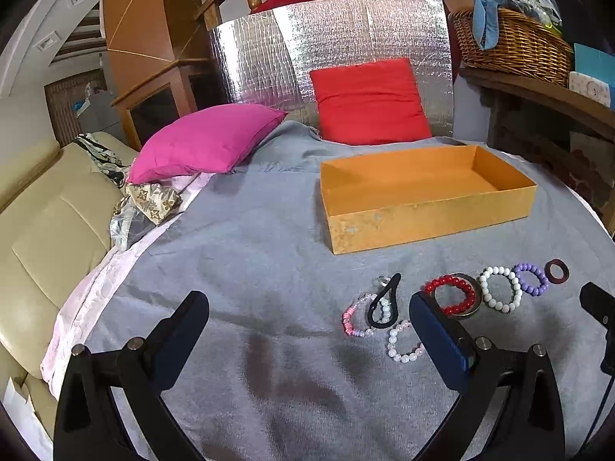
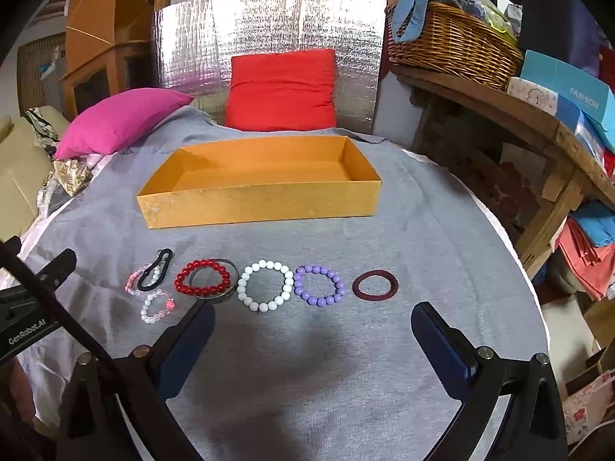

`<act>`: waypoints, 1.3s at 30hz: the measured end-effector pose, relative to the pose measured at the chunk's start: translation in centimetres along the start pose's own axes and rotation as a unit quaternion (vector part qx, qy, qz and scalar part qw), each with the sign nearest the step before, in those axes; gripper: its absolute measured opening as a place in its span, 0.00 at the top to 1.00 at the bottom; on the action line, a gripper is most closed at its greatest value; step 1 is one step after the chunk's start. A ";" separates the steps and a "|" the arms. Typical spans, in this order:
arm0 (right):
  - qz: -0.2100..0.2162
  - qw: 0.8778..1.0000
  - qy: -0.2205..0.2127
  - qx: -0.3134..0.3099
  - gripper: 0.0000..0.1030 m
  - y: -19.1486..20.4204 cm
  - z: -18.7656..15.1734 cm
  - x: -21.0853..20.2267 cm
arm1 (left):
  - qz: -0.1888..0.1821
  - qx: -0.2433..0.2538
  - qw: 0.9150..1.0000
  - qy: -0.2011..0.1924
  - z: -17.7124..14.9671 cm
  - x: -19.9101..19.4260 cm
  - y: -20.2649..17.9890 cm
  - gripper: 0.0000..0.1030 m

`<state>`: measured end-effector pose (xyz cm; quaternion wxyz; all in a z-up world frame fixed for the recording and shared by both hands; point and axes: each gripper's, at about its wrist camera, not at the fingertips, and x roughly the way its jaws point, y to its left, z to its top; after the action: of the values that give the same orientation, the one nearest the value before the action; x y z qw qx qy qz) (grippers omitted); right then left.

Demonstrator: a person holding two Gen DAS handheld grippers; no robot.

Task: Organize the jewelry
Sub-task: 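Move both grippers toward the row of bracelets, then grasp the black cord loop with the left gripper while the right gripper grasps the maroon ring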

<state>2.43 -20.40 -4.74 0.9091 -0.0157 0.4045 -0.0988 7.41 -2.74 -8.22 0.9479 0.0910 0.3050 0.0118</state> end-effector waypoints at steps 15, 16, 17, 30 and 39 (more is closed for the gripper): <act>0.050 0.998 0.012 0.025 0.00 -2.9 -0.7 1.8 | -0.020 0.002 0.999 0.033 -0.6 1.4 0.3 0.00; 0.056 0.998 0.013 0.027 0.00 -3.0 -0.8 1.9 | -0.028 0.003 0.999 0.046 -0.8 2.0 0.3 0.00; 0.073 0.997 0.018 0.034 0.00 -3.4 -0.9 2.3 | -0.032 0.003 0.998 0.054 -1.0 2.3 0.4 0.00; 0.132 0.962 0.137 0.194 0.17 -10.1 -1.1 11.8 | -0.110 0.013 0.983 0.148 -0.4 9.1 2.6 0.00; 0.042 0.969 0.160 0.182 0.62 -10.3 0.1 16.4 | -0.190 0.014 0.969 0.157 0.1 10.8 2.5 0.11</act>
<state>11.48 -33.64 -15.57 0.8234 0.1828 0.5203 -0.1336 16.32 0.50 -13.94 0.8717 0.0412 0.4618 -0.1590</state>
